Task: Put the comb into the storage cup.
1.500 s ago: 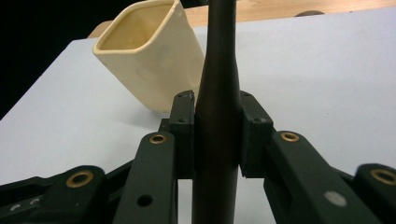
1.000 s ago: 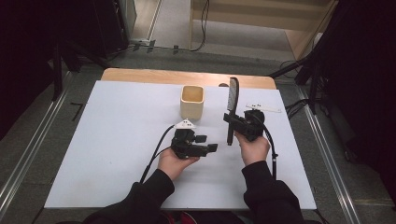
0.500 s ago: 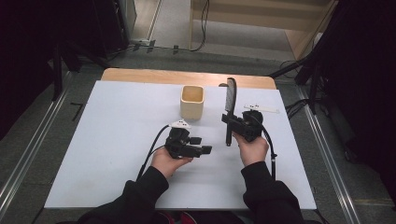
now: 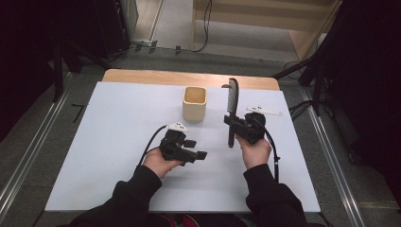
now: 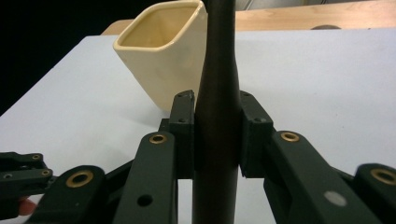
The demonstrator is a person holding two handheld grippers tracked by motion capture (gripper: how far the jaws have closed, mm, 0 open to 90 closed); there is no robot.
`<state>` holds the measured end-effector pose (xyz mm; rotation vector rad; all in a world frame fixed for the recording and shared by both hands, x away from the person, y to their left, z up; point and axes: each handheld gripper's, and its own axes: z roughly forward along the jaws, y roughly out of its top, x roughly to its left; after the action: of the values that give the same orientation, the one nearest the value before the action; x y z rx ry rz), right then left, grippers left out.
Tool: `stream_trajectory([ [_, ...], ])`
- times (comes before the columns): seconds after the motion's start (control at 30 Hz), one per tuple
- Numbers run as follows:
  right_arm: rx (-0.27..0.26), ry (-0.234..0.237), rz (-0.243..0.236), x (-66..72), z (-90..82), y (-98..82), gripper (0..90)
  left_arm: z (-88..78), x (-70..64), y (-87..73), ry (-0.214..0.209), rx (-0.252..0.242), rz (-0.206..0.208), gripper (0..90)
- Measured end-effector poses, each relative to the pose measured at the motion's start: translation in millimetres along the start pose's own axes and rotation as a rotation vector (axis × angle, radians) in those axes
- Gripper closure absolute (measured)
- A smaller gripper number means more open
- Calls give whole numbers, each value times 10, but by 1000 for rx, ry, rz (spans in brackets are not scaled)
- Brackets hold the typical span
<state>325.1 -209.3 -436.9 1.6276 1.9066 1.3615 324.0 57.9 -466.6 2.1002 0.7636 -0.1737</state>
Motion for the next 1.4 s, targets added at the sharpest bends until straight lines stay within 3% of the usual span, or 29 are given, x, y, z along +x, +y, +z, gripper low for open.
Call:
stream_trajectory([
  [0.23,-41,-12,-24,21,-23,-13,697,-119,38,-25,2,5,4,288],
  [0.73,-56,-4,-38,66,-29,-13,697,-320,101,-169,27,76,47,288],
  [1.4,-96,-2,-51,187,-22,11,697,-607,137,-369,66,77,69,278],
])
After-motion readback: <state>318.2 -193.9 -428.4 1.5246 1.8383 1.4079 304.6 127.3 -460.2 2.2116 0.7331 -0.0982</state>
